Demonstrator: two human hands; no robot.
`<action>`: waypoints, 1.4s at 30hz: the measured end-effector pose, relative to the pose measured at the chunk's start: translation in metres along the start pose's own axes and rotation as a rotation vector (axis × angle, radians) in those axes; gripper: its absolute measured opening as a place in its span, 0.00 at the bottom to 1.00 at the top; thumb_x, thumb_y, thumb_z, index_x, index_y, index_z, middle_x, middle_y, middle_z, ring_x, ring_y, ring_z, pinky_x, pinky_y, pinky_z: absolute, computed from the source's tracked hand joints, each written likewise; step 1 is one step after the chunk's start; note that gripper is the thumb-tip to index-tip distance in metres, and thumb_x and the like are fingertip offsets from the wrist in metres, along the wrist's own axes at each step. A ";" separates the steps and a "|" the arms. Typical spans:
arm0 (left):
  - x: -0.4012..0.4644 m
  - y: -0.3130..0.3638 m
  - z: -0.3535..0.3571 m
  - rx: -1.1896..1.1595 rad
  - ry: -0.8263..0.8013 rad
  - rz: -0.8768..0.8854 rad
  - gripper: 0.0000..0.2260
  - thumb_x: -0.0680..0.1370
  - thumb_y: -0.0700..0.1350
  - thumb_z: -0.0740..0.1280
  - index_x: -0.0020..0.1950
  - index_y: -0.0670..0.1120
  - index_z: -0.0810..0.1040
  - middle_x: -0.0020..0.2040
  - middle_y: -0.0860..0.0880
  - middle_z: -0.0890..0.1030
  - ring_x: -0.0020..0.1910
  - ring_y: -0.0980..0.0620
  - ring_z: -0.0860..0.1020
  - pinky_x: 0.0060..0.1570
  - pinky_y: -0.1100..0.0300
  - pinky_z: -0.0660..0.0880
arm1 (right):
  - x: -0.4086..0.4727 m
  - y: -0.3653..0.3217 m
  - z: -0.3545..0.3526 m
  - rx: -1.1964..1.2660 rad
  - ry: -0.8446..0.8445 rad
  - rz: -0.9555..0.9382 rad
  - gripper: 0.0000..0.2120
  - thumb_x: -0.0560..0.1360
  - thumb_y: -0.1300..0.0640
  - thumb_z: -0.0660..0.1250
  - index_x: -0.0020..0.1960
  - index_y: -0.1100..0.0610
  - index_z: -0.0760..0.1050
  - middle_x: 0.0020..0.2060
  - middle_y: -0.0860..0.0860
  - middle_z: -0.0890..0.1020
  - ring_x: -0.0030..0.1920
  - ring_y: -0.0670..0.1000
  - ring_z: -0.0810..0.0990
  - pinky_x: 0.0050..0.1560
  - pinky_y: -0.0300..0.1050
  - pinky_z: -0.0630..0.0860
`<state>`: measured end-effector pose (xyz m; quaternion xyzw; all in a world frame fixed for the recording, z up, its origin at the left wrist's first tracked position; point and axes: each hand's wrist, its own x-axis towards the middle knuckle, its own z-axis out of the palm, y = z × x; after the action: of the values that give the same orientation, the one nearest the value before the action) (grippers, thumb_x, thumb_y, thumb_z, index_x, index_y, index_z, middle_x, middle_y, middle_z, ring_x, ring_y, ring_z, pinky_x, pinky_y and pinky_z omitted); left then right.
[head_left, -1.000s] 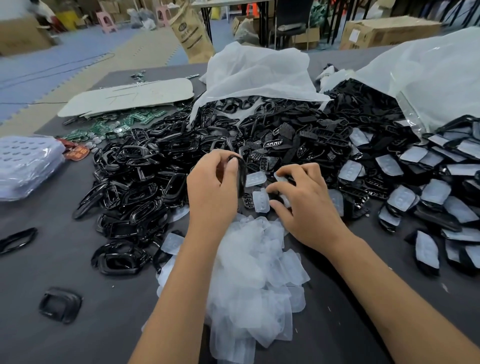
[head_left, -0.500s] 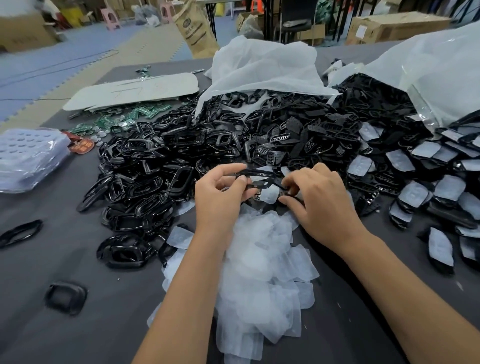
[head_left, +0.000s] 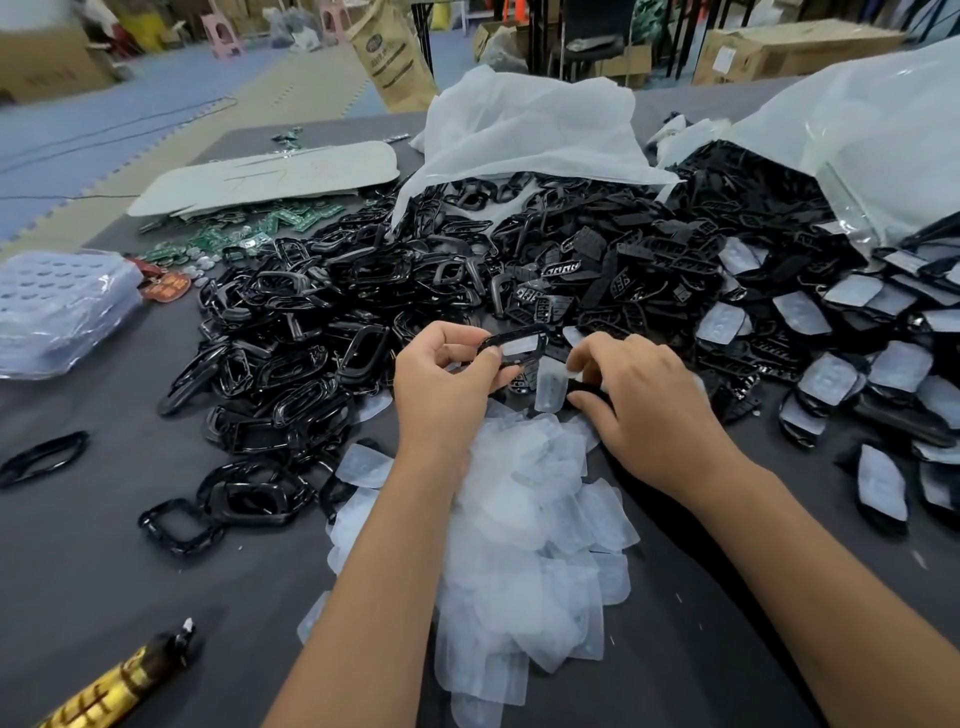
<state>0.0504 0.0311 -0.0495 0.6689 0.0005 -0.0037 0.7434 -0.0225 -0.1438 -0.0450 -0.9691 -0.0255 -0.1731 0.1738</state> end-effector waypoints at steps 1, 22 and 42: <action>0.000 0.000 0.000 0.002 0.000 -0.001 0.06 0.77 0.33 0.72 0.47 0.42 0.81 0.44 0.42 0.83 0.40 0.45 0.88 0.46 0.57 0.84 | 0.000 0.000 0.002 0.028 0.046 -0.015 0.08 0.79 0.56 0.72 0.55 0.54 0.76 0.47 0.47 0.80 0.50 0.53 0.76 0.53 0.48 0.70; -0.010 0.008 0.004 0.048 -0.248 0.068 0.11 0.79 0.29 0.67 0.50 0.44 0.84 0.44 0.44 0.88 0.39 0.44 0.88 0.42 0.58 0.83 | 0.001 -0.006 0.006 0.356 0.453 -0.154 0.05 0.75 0.69 0.76 0.45 0.61 0.82 0.44 0.51 0.82 0.40 0.45 0.76 0.42 0.37 0.75; -0.007 0.006 0.003 0.064 -0.216 -0.051 0.11 0.80 0.31 0.64 0.55 0.45 0.81 0.47 0.48 0.88 0.45 0.48 0.88 0.41 0.51 0.77 | -0.006 -0.038 0.021 0.713 0.686 0.344 0.11 0.82 0.64 0.61 0.58 0.52 0.77 0.44 0.48 0.75 0.41 0.44 0.73 0.42 0.38 0.73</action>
<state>0.0434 0.0289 -0.0428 0.6876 -0.0628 -0.0949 0.7171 -0.0256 -0.1009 -0.0536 -0.7275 0.1351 -0.4300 0.5173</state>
